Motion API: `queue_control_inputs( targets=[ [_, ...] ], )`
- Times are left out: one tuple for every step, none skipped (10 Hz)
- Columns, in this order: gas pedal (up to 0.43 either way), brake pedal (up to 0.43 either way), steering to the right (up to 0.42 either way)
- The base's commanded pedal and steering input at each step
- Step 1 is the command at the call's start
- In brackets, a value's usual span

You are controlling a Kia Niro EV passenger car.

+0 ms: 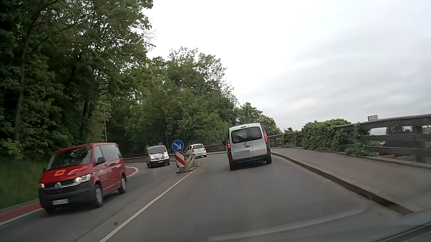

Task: Follow the waypoints while adhering to traffic rules and regulations

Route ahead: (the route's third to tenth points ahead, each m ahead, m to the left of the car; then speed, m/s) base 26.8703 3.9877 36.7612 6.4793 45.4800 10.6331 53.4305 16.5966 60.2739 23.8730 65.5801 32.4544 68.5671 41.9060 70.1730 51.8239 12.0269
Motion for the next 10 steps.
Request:
queue_control_inputs(
  targets=[
    [0.118,0.0,-0.001],
    [0.098,0.0,-0.002],
    [0.087,0.0,-0.003],
    [0.087,0.0,-0.003],
    [0.079,0.0,-0.004],
    [0.079,0.0,-0.005],
    [0.079,0.0,-0.007],
    [0.079,0.0,-0.01],
    [0.079,0.0,-0.013],
    [0.079,0.0,-0.015]
  ],
)
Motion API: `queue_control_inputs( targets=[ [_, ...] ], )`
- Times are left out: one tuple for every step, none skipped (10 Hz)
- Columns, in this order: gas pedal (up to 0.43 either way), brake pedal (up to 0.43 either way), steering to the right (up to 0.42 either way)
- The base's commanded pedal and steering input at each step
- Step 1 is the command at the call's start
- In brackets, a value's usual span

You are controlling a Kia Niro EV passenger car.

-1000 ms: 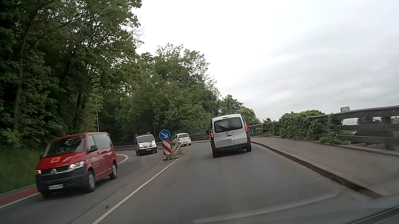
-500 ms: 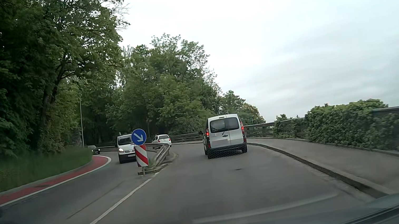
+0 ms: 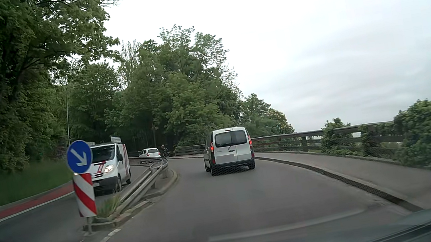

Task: Follow the waypoints while adhering to traffic rules and regulations

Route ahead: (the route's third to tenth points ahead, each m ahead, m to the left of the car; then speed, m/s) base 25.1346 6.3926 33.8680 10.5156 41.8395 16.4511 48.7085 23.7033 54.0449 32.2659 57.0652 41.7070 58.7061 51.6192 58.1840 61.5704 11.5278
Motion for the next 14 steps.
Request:
queue_control_inputs(
  targets=[
    [0.079,0.0,-0.018],
    [0.079,0.0,-0.021],
    [0.079,0.0,-0.028],
    [0.067,0.0,-0.034],
    [0.039,0.0,-0.041],
    [0.039,0.0,-0.046],
    [0.039,0.0,-0.051],
    [0.039,0.0,-0.052],
    [0.039,0.0,-0.054],
    [0.039,0.0,-0.058],
    [0.039,0.0,-0.062],
    [0.047,0.0,-0.067],
    [0.047,0.0,-0.074],
    [0.079,0.0,-0.08]
  ],
)
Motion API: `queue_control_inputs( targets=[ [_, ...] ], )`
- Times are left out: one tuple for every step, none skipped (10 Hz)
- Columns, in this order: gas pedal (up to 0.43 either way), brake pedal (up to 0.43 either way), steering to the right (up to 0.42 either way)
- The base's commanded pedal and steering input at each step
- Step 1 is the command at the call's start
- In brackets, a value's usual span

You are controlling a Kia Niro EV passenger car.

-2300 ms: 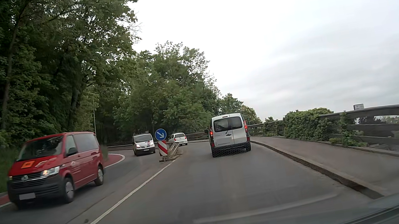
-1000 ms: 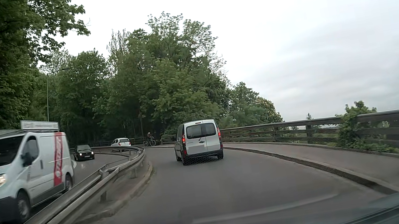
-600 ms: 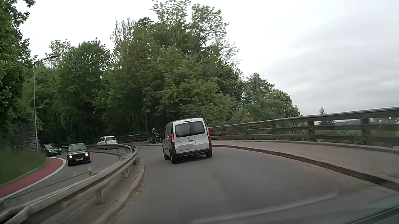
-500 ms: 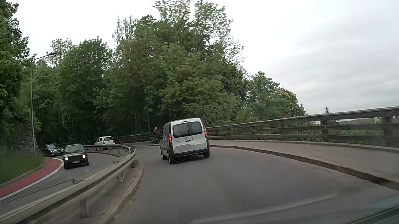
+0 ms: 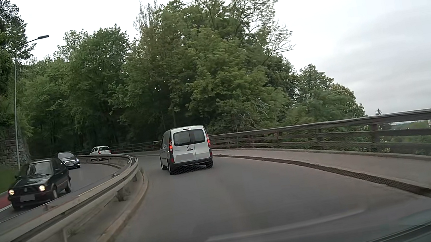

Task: Follow the waypoints while adhering to traffic rules and regulations

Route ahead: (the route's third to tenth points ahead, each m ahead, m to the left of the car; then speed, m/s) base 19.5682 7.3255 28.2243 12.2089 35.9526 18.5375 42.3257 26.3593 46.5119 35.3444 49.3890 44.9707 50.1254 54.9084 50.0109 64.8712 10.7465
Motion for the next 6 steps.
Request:
queue_control_inputs(
  targets=[
    [0.087,0.0,-0.08],
    [0.098,0.0,-0.079],
    [0.11,0.0,-0.078],
    [0.11,0.0,-0.077],
    [0.118,0.0,-0.076],
    [0.118,0.0,-0.076]
  ],
)
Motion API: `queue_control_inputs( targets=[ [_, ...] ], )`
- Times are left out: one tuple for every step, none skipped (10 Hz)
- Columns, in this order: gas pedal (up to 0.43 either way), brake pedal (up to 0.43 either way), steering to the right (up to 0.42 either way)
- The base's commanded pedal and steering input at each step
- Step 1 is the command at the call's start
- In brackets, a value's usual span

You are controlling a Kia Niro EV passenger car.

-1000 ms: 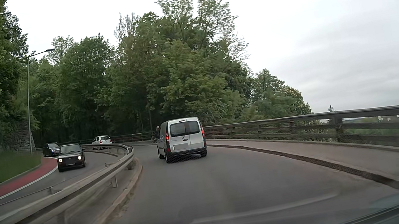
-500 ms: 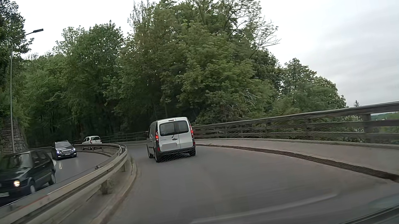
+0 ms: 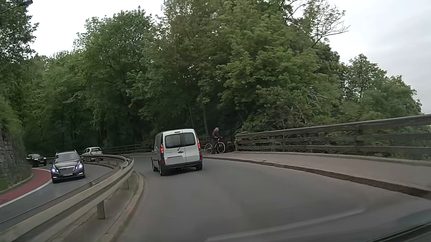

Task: Follow the waypoints while adhering to traffic rules and regulations

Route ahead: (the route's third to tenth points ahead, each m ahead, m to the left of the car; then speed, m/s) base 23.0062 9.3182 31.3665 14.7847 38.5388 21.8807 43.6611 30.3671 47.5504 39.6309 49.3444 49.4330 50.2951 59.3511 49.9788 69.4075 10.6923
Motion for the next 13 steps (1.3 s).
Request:
queue_control_inputs(
  targets=[
    [0.13,0.0,-0.078],
    [0.13,0.0,-0.082],
    [0.138,0.0,-0.087],
    [0.138,0.0,-0.09],
    [0.15,0.0,-0.091],
    [0.15,0.0,-0.09],
    [0.15,0.0,-0.09],
    [0.15,0.0,-0.09],
    [0.15,0.0,-0.09],
    [0.15,0.0,-0.09],
    [0.15,0.0,-0.09],
    [0.15,0.0,-0.091],
    [0.15,0.0,-0.091]
  ],
)
